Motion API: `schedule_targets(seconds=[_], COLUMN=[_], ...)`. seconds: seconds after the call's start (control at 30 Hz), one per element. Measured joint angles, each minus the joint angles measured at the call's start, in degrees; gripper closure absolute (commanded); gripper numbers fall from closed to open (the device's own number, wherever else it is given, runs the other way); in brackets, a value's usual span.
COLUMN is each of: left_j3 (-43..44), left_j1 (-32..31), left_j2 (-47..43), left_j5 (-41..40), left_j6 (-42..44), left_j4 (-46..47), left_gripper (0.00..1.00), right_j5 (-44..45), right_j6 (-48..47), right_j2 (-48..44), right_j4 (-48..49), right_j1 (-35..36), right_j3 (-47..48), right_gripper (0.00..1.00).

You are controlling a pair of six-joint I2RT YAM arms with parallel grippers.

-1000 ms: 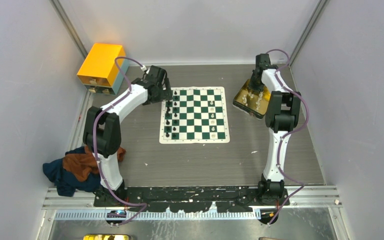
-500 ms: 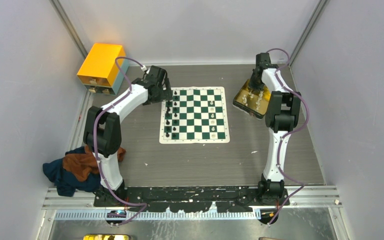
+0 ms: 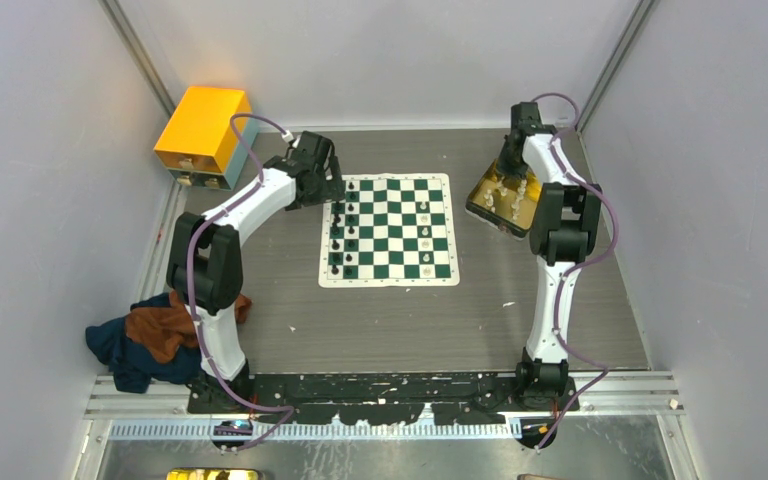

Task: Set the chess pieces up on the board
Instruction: Pick up the chess piece from the storage box.

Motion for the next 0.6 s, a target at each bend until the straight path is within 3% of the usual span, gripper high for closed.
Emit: schedule_targets(seconds=[0.17,0.6], left_j3=[0.0,-0.02], left_j1=[0.0,0.0], left_j2=[0.0,0.0], left_j5=[0.02,0.61], left_j6=[0.0,0.0], left_j4=[-0.02,0.22], left_gripper=[0.02,0.02], right_j5=[0.48,1.9], right_j6=[-0.35,-2.38], right_j2=[-0.17,-1.07], right_j4=[-0.61,-3.52], right_j1=[1.09,11.65], right_j3=[2.51,8.24], right_gripper=[0.91,0.92])
